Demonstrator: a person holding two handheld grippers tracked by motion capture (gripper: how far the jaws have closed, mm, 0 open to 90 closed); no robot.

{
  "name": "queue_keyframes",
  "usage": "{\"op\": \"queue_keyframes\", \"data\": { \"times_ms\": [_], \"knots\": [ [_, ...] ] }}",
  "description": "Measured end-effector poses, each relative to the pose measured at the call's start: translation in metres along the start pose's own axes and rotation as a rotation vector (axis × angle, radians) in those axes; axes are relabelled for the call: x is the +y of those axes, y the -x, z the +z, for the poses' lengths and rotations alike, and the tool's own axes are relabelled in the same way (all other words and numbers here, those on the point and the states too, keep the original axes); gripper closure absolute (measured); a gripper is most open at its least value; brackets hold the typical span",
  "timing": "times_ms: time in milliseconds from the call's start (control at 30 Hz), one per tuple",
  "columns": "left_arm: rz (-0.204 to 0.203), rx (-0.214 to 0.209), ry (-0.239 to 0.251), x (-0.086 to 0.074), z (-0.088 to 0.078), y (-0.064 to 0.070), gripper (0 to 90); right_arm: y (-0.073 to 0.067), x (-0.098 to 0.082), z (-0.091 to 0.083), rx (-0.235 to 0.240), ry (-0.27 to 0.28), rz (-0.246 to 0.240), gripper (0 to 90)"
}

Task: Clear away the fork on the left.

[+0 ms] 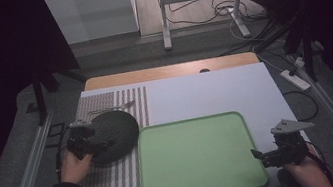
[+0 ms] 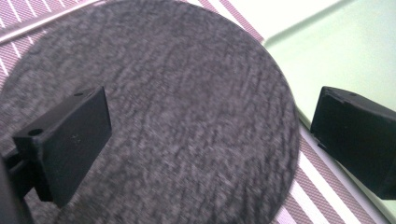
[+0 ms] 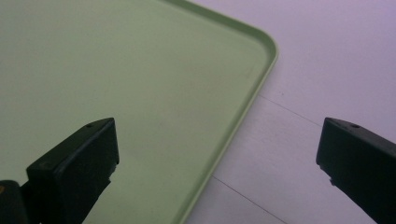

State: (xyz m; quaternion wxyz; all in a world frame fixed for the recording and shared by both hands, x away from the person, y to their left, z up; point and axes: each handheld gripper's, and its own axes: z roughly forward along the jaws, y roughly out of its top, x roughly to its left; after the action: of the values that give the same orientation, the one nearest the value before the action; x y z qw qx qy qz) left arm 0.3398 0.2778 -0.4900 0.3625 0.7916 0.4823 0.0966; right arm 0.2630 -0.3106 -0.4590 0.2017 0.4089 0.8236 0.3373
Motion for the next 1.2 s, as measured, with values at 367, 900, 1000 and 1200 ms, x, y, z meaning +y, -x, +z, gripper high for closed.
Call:
{"op": "queue_keyframes", "data": {
  "times_ms": [367,900,1000,1200],
  "knots": [
    [-0.011,0.016,-0.008,0.017,0.016,-0.018,0.0,0.000,0.000,0.000,0.001,0.001,0.001,0.0],
    [-0.030,0.051,-0.024,0.038,0.038,-0.039,0.0,0.000,0.000,0.000,0.007,0.003,0.001,0.0],
    [-0.036,0.068,-0.032,0.042,0.043,-0.045,0.0,0.001,0.000,0.000,0.008,0.003,0.000,0.0],
    [-0.061,0.091,-0.062,0.050,0.056,-0.056,0.0,0.001,0.000,0.000,0.009,0.002,0.000,0.0]
  ]
}}
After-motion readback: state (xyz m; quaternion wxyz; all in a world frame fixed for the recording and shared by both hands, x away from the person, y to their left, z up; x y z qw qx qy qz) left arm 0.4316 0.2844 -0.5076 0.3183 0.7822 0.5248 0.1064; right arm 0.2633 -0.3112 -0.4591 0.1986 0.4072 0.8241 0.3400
